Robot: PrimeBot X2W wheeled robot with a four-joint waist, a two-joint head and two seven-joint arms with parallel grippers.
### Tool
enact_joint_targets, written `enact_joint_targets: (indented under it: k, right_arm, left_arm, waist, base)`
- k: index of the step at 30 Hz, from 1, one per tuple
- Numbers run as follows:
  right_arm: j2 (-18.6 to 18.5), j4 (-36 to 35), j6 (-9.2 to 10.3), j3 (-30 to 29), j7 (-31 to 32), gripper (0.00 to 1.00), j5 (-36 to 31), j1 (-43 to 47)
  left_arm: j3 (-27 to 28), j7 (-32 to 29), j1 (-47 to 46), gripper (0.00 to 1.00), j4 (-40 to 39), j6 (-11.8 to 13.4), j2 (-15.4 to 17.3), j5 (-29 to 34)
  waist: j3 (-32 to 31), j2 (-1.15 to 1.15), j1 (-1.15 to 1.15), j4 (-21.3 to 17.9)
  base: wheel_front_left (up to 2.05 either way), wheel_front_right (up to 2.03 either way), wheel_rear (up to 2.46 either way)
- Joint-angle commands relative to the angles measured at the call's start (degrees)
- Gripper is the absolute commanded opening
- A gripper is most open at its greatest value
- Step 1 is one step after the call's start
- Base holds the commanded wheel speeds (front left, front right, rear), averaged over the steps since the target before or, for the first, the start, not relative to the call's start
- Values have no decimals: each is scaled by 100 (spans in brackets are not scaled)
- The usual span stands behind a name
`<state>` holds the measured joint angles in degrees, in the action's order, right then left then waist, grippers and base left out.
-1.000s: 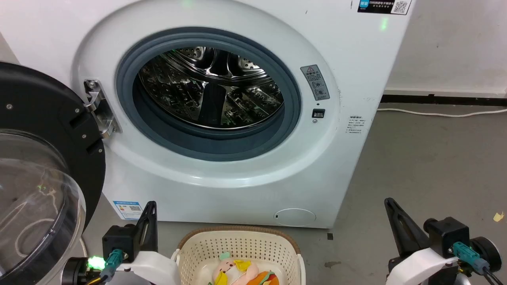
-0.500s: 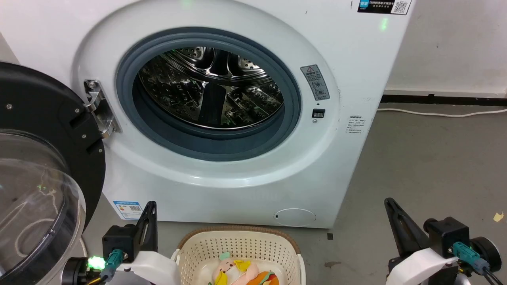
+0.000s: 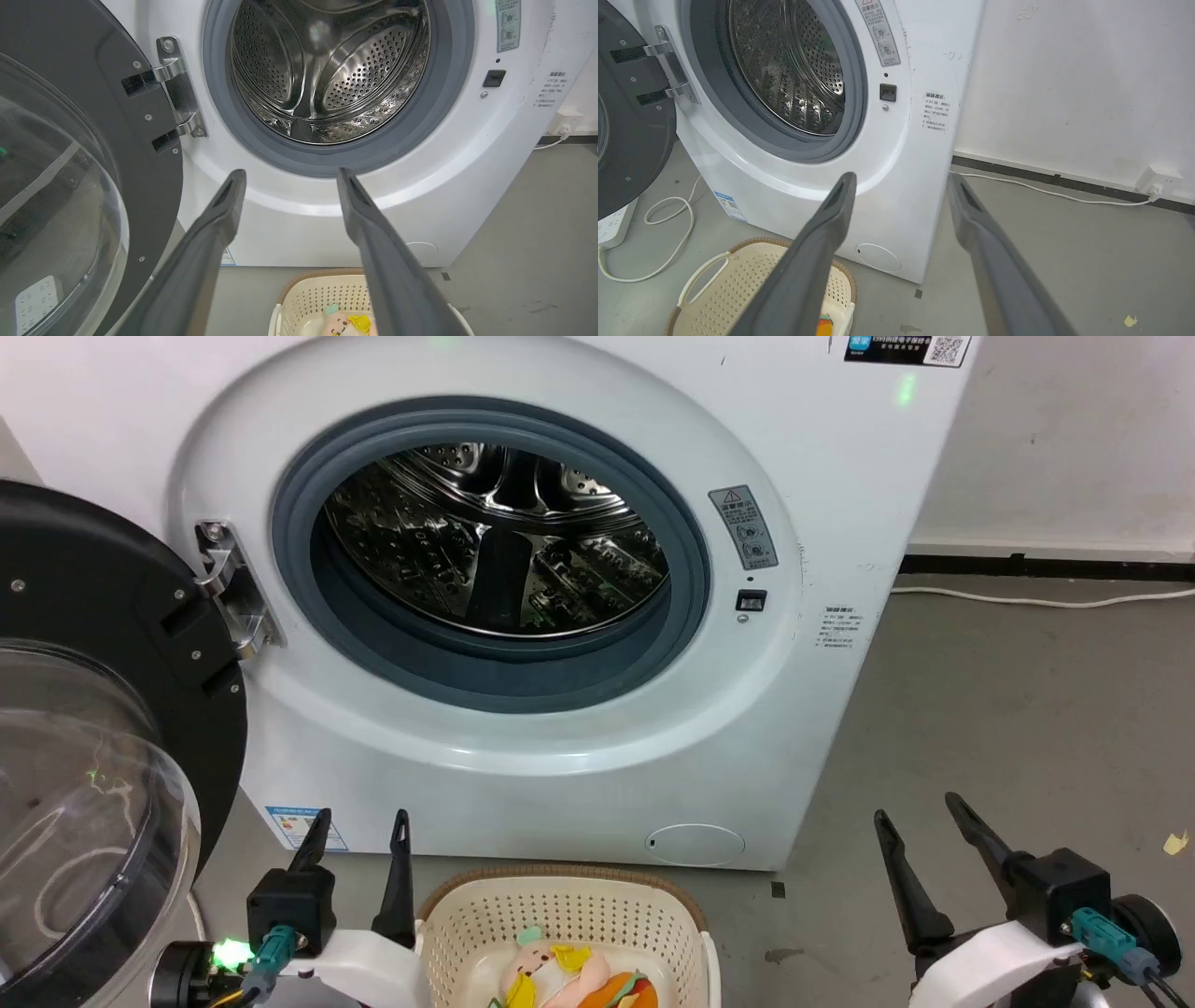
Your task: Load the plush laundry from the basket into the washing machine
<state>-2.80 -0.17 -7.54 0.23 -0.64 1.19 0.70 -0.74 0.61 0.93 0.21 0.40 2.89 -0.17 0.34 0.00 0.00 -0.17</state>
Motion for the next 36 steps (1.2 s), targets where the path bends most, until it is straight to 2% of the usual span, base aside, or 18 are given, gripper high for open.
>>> enact_joint_targets:
  k: [1, 22, 36]
  right_arm:
    - [-1, -12, 0, -6, -50, 100, 82, 2]
    - [-2, -136, 1, 1, -300, 100, 522, -285]
    - [-3, -220, 2, 71, -467, 100, 891, -481]
  left_arm:
    - [-14, 47, -11, 100, -36, 20, 1, 1]
    - [-180, 299, -347, 100, 169, -17, 197, 22]
    - [-360, 466, -784, 100, 835, -173, 455, 25]
  waist:
    - [14, 0, 0, -7]
    - [794, 0, 0, -417]
    - [1483, 0, 0, -767]
  base:
    - [0, 0, 0]
    - [0, 0, 0]
    - [0, 0, 0]
